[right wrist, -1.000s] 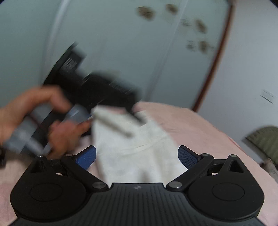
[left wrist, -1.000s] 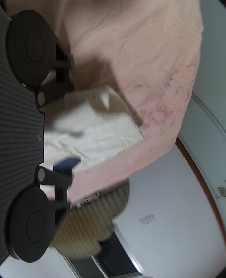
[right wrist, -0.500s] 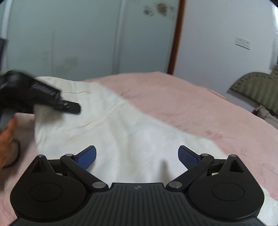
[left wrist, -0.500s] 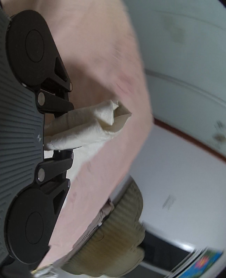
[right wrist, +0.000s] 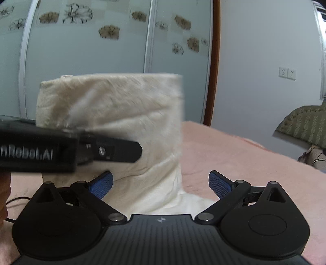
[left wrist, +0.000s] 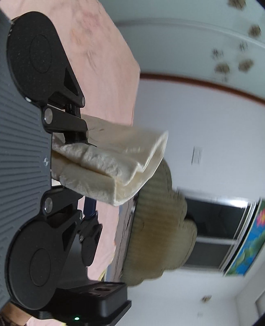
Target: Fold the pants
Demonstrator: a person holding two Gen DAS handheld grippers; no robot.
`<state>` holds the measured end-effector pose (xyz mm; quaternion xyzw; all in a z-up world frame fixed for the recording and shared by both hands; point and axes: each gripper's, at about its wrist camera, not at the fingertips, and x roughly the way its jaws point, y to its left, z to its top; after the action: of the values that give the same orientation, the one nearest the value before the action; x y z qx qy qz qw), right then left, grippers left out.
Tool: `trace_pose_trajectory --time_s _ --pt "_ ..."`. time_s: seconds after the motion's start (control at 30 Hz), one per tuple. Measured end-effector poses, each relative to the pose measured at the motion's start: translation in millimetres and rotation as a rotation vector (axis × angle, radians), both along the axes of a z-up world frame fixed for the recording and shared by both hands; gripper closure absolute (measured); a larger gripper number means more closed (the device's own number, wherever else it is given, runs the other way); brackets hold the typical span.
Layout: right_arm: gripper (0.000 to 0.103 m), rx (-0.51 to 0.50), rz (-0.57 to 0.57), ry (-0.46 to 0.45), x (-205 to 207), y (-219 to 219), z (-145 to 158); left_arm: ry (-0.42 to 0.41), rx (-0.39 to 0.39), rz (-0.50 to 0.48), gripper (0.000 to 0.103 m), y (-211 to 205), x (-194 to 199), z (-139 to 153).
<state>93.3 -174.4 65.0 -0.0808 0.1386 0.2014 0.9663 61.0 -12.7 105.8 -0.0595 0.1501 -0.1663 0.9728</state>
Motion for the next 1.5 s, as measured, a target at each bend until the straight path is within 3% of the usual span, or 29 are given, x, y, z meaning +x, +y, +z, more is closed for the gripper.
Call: trace_pose_trajectory --time_s 0.13,0.23,0.43,0.7,0.9,1.03,1.2,1.4,1.5 --pt "0.002 0.046 -0.032 -0.011 -20 -46 3 0.005 0.017 -0.095 0.088 -47 -1 -3" --pt "0.002 0.023 -0.069 -0.014 -36 -76 3 -0.006 0.064 -0.148 0.087 -87 -1 -14" --pt "0.002 -0.011 -0.143 0.008 -59 -124 -10 0.044 0.06 -0.245 0.086 -142 2 -35" --pt "0.002 -0.077 -0.195 0.061 -82 -159 -34 0.135 0.08 -0.327 0.085 -178 5 -73" --pt "0.002 -0.081 -0.225 0.087 -91 -164 -45 0.144 0.083 -0.358 0.085 -186 6 -86" --pt "0.002 -0.072 -0.243 0.099 -98 -170 -51 0.162 0.091 -0.396 0.075 -189 11 -93" --pt "0.002 -0.089 -0.289 0.176 -104 -179 -62 0.256 0.104 -0.435 0.06 -192 19 -112" --pt "0.001 -0.045 -0.352 0.251 -132 -213 -61 0.194 0.146 -0.47 0.032 -197 -2 -117" --pt "0.001 -0.062 -0.482 0.268 -146 -225 -58 0.157 0.167 -0.531 0.022 -199 -21 -115"
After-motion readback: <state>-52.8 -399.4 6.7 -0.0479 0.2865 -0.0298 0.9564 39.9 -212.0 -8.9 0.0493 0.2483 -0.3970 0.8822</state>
